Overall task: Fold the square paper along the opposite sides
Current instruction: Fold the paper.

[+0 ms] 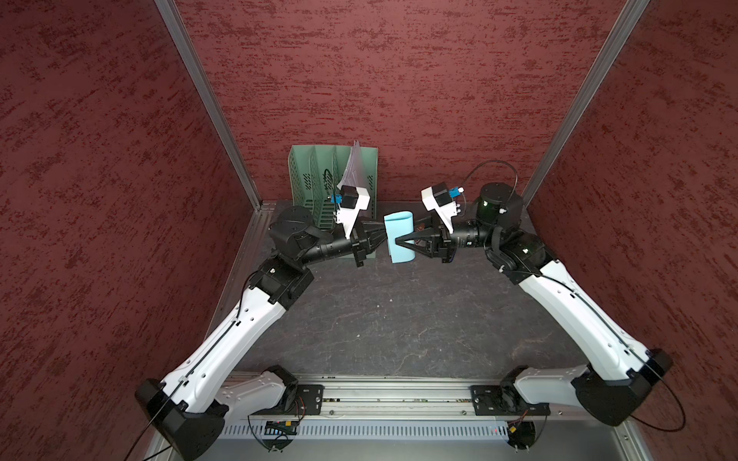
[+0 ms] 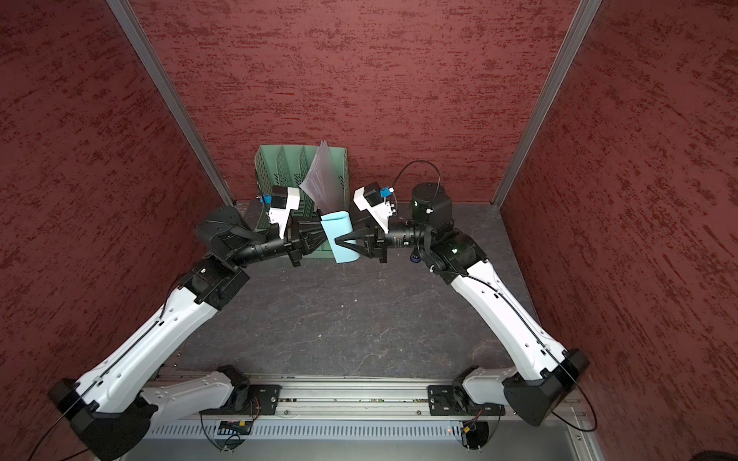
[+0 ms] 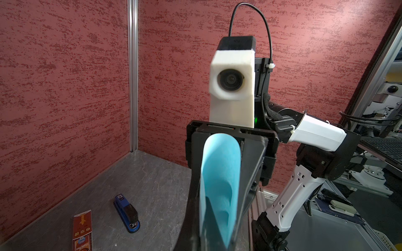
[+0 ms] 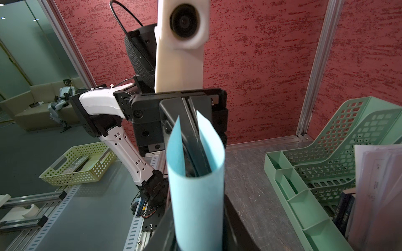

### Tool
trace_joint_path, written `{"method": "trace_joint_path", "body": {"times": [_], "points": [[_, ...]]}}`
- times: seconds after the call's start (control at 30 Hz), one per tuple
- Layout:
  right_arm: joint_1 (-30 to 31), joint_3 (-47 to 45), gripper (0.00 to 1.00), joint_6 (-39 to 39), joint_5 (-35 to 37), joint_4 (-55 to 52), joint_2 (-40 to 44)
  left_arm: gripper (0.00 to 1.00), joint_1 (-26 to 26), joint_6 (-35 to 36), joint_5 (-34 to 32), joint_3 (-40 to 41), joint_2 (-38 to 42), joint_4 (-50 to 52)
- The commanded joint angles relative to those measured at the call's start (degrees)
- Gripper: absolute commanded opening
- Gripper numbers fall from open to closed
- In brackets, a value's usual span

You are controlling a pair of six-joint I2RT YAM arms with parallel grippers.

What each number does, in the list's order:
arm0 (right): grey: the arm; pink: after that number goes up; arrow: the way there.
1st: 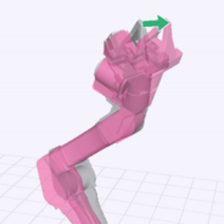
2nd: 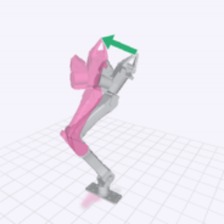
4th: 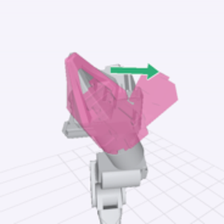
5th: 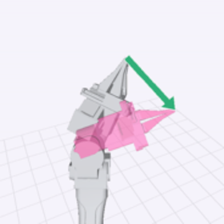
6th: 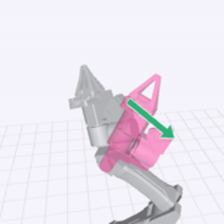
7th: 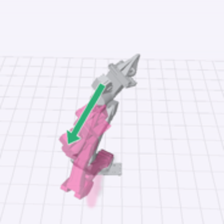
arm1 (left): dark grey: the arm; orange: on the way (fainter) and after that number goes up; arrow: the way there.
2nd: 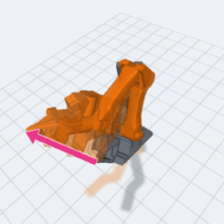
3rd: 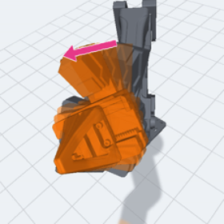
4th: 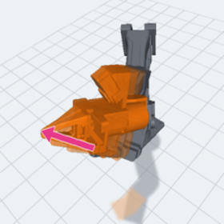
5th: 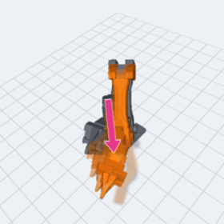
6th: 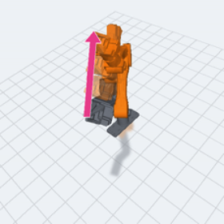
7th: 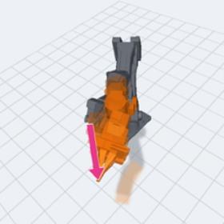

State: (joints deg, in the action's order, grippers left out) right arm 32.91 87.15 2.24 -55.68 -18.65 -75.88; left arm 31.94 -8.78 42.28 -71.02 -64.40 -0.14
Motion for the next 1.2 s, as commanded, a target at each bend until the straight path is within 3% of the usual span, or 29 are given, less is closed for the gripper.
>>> {"method": "trace_joint_path", "body": {"times": [0.0, 0.37, 0.43, 0.53, 0.67, 0.7, 0.83, 0.97, 1.0, 1.03, 1.17], "points": [[0.73, 0.81, 0.29, -0.16, -0.31, 5.03, 0.52, 0.00, 0.65, -0.36, 0.69, 1.41, -0.59, 2.34], [0.68, 0.68, 0.19, -0.72, -0.66, 6.28, 0.29, 0.00, 0.63, -0.37, 0.58, 1.64, -0.73, 2.25], [0.76, 0.65, 0.17, -0.92, -0.66, 6.43, 0.29, 0.04, 0.60, -0.37, 0.54, 1.68, -0.73, 2.24], [0.70, 0.56, 0.13, -1.05, -0.71, 6.79, 0.43, 0.21, 0.66, -0.35, 0.43, 1.85, -0.55, 2.15], [0.69, 0.47, 0.13, -1.10, -0.65, 6.88, 0.37, 0.64, 0.51, -0.50, -0.05, 2.17, -0.16, 1.70], [0.71, 0.47, 0.13, -1.12, -0.58, 6.83, 0.38, 0.69, 0.37, -0.55, -0.09, 2.33, -0.03, 1.64], [0.76, 0.14, 0.13, -1.01, -0.31, 6.70, 0.63, 0.80, -0.52, -0.80, -0.18, 3.06, 0.97, 1.00], [0.72, -0.04, 0.13, -0.76, -0.22, 6.44, 0.77, 0.85, -2.12, -0.89, -0.18, 3.60, 2.43, 1.09], [0.75, -0.15, 0.13, -0.68, -0.22, 6.49, 0.84, 0.97, -2.53, -0.84, -0.10, 3.68, 2.83, 1.19], [0.67, -0.19, 0.13, -0.66, -0.24, 6.37, 0.83, 1.00, -2.99, -0.81, -0.09, 3.67, 3.35, 1.39], [0.73, -0.74, 0.13, -0.59, 0.03, 6.36, 0.99, 1.00, -4.73, -0.20, 0.13, 3.68, 5.50, 2.29]]}}
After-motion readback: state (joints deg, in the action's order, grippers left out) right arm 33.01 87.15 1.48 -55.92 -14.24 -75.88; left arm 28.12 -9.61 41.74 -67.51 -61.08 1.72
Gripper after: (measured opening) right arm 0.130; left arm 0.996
